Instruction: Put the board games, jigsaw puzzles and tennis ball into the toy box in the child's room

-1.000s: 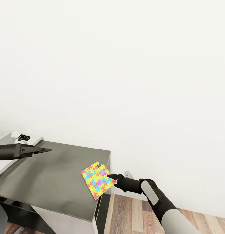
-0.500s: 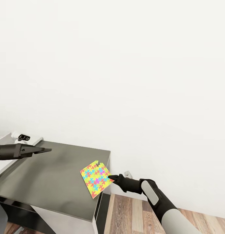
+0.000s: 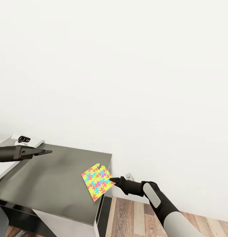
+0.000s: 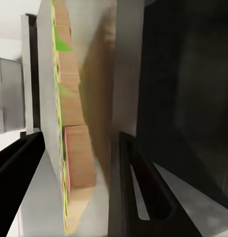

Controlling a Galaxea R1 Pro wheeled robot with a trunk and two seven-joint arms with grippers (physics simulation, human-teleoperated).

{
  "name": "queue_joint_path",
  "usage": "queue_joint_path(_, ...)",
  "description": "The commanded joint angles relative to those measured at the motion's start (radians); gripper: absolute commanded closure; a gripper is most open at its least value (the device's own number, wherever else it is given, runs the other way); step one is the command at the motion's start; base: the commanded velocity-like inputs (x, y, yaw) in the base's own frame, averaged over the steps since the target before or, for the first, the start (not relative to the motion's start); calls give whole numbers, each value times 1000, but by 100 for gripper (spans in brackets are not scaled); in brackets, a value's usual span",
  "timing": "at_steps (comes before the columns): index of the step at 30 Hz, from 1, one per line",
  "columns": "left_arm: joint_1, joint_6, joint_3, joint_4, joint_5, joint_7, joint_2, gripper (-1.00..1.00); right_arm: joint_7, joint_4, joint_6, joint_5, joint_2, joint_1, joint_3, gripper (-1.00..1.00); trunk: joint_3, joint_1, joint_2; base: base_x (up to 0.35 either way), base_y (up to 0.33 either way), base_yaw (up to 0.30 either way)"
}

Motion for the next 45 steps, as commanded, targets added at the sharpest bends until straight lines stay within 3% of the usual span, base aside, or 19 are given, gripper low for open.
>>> queue_joint_path(1,-1,11,-2,0,0,-5,1,-100,2,0,2,3,0,0,0,100,2,-4,7,0,0,0)
queue_joint_path(45,-2,11,-9,0,-1,-5,-6,-100,1,-12,-11,-2,0,1,-3,100,140,-173,315,0,0,0)
